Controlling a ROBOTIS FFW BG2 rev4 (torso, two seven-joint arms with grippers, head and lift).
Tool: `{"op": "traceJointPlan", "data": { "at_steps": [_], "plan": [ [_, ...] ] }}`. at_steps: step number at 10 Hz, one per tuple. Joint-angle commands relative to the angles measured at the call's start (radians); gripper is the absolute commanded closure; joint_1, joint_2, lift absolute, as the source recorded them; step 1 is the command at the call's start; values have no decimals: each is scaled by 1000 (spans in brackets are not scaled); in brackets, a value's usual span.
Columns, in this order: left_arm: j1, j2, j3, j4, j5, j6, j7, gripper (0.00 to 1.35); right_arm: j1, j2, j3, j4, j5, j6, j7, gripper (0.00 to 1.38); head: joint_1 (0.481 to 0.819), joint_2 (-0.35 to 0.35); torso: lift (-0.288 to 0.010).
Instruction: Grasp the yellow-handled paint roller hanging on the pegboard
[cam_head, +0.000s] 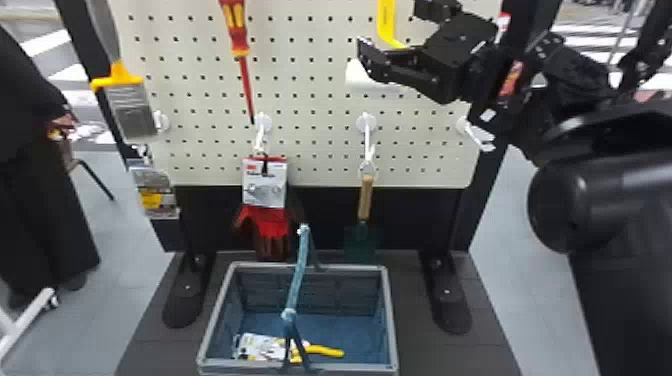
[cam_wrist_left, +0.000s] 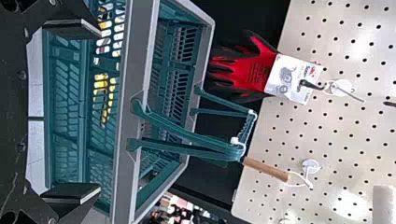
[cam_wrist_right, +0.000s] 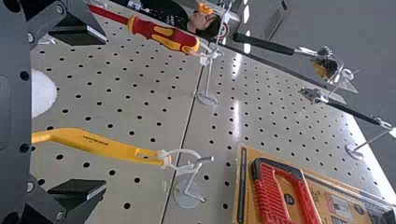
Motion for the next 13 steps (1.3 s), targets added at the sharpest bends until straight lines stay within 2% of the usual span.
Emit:
{"op": "traceJointPlan", "data": {
  "at_steps": [1, 3, 4, 6, 8, 10, 11, 12, 13],
  "plan": [
    [-7, -3, -2, 6, 2, 3, -2, 148, -60, -23, 30, 71, -24, -12, 0, 202, 549, 0, -100],
    [-15, -4, -5, 16, 6, 3, -9, 148, -131, -61, 76, 152, -55, -18, 0, 202, 549, 0, -100],
    [-20, -4, -8, 23, 11, 6, -9, 148, -170, -70, 99, 204, -76, -29, 0, 223, 549, 0, -100],
    [-35, -4, -14, 33, 14, 4, -18, 148, -202, -87, 108, 231, -81, -37, 0, 453, 549, 0, -100],
    [-22, -4, -9, 33, 20, 0, -18, 148, -226, -110, 108, 233, -81, -29, 0, 611, 549, 0, -100],
    [-24, -1, -9, 33, 22, 1, -20, 148, -239, -119, 108, 235, -90, -23, 0, 863, 549, 0, -100],
    [-24, 0, -11, 33, 25, 3, -20, 150, -241, -119, 108, 233, -92, -18, 0, 1072, 549, 0, -100],
    [-24, 2, -12, 33, 26, 3, -20, 150, -236, -119, 108, 233, -92, -18, 0, 1202, 549, 0, -100],
    [-24, 2, -12, 33, 26, 3, -20, 151, -232, -119, 108, 231, -93, -12, 0, 1202, 549, 0, -100]
  ]
}}
